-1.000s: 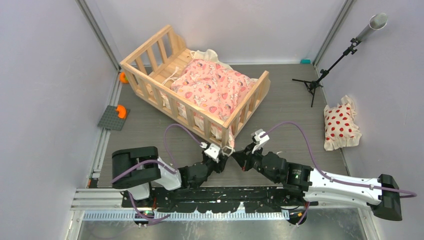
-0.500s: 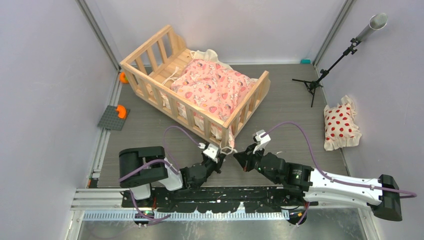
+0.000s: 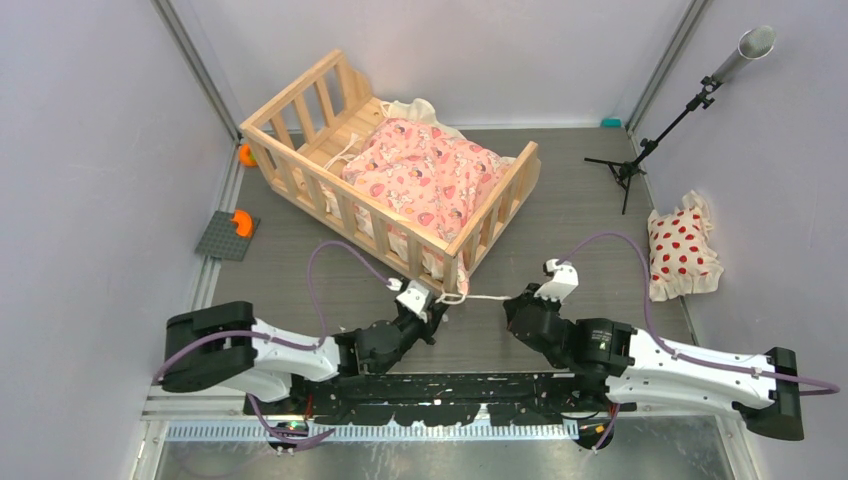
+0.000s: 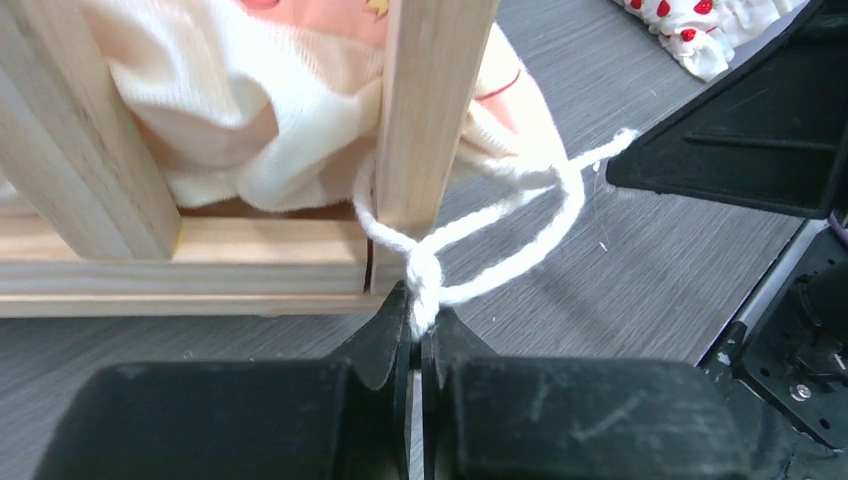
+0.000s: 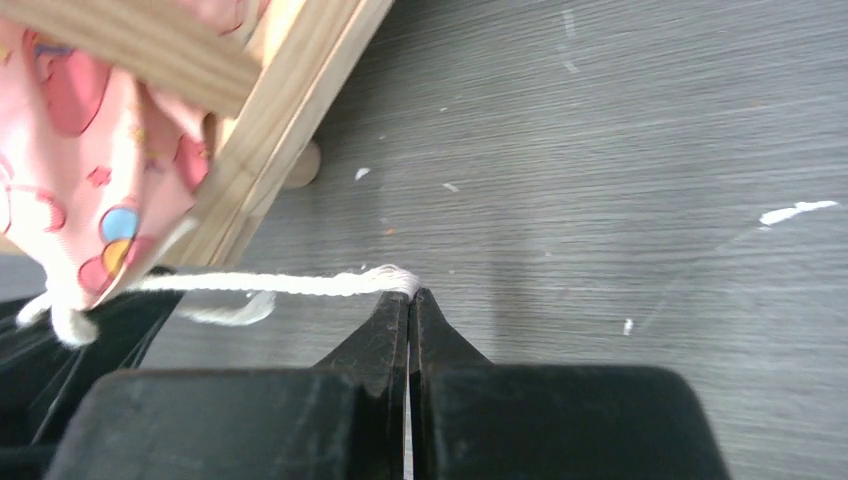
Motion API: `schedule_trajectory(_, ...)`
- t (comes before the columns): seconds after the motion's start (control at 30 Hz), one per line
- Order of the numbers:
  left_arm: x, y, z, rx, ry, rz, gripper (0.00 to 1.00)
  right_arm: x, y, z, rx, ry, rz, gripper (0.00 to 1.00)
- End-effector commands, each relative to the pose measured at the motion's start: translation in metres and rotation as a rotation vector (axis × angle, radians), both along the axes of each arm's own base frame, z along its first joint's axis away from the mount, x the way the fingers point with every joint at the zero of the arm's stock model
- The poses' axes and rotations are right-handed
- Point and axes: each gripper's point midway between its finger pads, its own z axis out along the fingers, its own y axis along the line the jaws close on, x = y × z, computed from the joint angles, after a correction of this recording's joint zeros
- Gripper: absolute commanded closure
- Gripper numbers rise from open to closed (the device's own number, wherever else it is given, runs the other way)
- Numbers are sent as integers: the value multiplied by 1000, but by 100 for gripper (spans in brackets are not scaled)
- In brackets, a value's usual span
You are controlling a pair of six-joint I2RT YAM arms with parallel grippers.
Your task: Set up the pet bed
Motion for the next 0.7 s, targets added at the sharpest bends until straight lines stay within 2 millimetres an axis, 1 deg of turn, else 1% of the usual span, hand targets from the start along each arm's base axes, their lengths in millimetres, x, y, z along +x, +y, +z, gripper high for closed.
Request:
schedule_trajectory(0.0, -2, 6, -4, 166, 0, -13, 100, 12, -36, 14, -5, -31, -225, 99)
schedule_trajectory(0.1, -6, 11, -8, 255, 8, -38, 100, 14, -41, 13, -2, -33, -256, 99)
schedule_trajectory(0.2, -16, 16, -15, 318, 31, -99, 100, 13, -52, 9, -15, -20, -306, 99)
schedule_trajectory(0.37, -29, 26, -23, 338, 75, -157, 100, 12, -72, 4, -29, -12, -382, 99)
schedule_trajectory(0.5, -27, 41, -24, 344, 89, -116, 100, 13, -78, -1, -53, 5, -410, 99)
schedule_trajectory(0.63, -17, 58, -23, 342, 103, -33, 100, 15, -81, -6, -96, 34, -439, 99)
schedule_trajectory(0.67, -14, 62, -24, 342, 113, -17, 100, 15, -85, -7, -105, 40, -461, 100)
